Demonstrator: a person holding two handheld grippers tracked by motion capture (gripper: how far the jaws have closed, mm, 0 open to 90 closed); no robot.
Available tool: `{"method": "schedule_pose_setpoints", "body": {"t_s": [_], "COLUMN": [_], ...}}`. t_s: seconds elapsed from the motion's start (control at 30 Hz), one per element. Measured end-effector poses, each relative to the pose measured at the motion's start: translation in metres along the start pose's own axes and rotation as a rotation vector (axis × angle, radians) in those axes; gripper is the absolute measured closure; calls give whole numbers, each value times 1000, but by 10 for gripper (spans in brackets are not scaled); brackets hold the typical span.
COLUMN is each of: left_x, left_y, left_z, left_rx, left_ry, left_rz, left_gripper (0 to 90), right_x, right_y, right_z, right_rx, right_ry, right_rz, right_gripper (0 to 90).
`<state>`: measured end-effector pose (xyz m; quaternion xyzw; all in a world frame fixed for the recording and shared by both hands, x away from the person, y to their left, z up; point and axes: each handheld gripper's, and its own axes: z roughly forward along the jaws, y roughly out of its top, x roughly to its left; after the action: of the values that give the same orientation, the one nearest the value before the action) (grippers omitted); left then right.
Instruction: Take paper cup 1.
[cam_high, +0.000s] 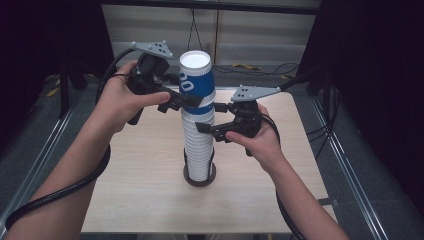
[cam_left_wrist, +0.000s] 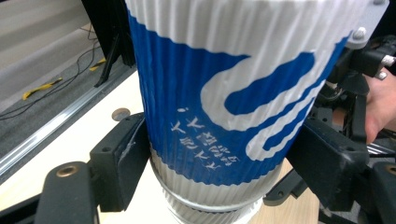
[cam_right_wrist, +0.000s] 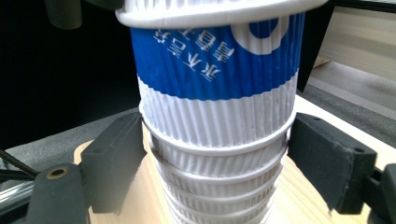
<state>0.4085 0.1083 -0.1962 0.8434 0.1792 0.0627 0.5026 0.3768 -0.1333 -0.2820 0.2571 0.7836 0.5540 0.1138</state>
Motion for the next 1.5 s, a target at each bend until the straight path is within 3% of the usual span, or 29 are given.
{"method": "schedule_pose_setpoints", "body": {"t_s": [0.83, 1.5], "left_x": [-2, -4], "left_y": [6, 13], "left_z": [-17, -31], "left_rx": [-70, -93], "left_ry": [10, 6], "left_rz": [-6, 4], "left_gripper": [231, 232], "right_x": [1, -1], "right_y": [-2, -9], "right_z": [0, 2], "right_rx": [-7, 3], "right_ry": [-1, 4], "right_rz": [-2, -5], "right_gripper": [174, 174]}}
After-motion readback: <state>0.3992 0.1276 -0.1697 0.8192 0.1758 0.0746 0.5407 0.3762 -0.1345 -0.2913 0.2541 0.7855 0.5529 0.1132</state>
